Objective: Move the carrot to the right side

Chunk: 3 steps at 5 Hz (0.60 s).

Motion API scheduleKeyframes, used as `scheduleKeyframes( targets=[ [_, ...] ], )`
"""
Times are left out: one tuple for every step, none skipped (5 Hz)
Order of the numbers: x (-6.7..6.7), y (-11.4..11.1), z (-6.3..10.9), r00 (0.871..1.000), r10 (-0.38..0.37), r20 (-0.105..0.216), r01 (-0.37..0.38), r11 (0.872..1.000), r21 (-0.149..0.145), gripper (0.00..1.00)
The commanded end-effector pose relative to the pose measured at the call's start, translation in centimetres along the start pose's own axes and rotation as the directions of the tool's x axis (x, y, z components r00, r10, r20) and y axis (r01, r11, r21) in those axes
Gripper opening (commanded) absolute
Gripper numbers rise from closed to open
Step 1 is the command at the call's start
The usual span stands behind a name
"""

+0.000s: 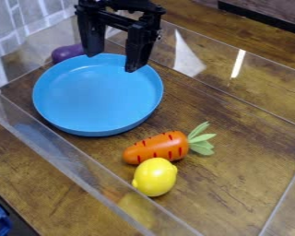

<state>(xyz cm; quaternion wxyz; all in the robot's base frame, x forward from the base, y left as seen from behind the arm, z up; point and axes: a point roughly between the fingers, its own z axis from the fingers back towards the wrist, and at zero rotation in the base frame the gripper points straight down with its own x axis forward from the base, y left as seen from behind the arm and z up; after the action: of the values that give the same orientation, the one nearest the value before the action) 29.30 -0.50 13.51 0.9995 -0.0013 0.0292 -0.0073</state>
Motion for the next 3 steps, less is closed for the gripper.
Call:
scheduleKeyframes(
  targets=[
    [0.28, 0.11, -0.29, 1.000, -0.006, -0.003, 0.006, 1.000, 0.001, 1.00],
    [0.58, 0.26, -0.55, 1.000, -0.012, -0.006, 0.012, 1.000, 0.002, 1.00],
    [0.82, 0.53, 0.14, 1.000, -0.018, 0.000, 0.018, 1.000, 0.011, 1.00]
  ],
)
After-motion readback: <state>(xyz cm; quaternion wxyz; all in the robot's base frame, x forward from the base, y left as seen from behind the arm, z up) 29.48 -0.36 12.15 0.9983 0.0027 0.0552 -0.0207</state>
